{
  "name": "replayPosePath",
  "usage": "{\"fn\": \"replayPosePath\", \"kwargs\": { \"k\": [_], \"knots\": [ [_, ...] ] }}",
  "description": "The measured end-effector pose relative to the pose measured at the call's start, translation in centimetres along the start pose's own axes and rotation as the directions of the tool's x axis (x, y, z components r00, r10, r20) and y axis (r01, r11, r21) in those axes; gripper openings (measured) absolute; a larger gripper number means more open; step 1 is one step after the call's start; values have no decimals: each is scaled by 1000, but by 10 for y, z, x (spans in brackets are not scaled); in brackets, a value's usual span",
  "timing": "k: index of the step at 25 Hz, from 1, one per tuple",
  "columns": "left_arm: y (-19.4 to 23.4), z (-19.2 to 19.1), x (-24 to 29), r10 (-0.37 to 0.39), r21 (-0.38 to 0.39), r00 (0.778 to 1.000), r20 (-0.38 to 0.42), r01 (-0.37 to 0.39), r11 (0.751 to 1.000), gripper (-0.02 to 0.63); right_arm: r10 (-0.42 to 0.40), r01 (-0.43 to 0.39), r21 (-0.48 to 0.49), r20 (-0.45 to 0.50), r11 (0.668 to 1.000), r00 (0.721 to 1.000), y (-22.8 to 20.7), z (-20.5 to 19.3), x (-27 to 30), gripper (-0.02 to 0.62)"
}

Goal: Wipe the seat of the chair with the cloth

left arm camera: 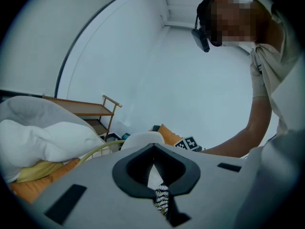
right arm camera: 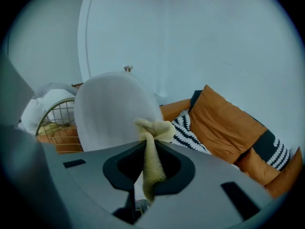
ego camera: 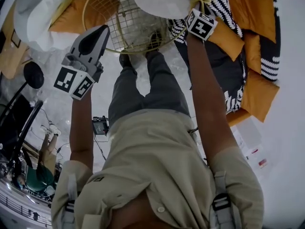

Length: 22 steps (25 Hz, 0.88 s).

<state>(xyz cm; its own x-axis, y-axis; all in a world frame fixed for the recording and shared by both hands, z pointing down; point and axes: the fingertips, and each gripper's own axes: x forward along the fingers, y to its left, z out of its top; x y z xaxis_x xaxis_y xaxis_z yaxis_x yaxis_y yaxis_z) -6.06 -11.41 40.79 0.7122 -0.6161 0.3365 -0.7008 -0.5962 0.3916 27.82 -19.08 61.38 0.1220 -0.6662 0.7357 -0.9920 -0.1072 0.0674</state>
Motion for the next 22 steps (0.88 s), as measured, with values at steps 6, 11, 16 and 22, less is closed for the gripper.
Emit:
{"fn": "replayPosePath", "kwargs": {
  "k": [6, 11, 16, 22],
  "knots": [
    [21, -22, -28, 73, -44, 997, 1, -73, 996, 15, 255, -257, -96, -25, 962, 967, 166, -3, 28, 46],
    [39, -42, -49, 127, -75, 992, -9, -128, 989, 15, 386, -394, -176, -80, 902, 919, 261, -20, 39, 46],
    [43, -44, -50, 125, -77, 992, -15, -126, 989, 15, 341, -351, -186, -84, 918, 936, 228, -26, 39, 46],
    [34, -30, -26, 68, -48, 998, -5, -68, 997, 15, 54, -56, -38, -63, 998, 997, 45, -35, 38, 46]
  ]
}}
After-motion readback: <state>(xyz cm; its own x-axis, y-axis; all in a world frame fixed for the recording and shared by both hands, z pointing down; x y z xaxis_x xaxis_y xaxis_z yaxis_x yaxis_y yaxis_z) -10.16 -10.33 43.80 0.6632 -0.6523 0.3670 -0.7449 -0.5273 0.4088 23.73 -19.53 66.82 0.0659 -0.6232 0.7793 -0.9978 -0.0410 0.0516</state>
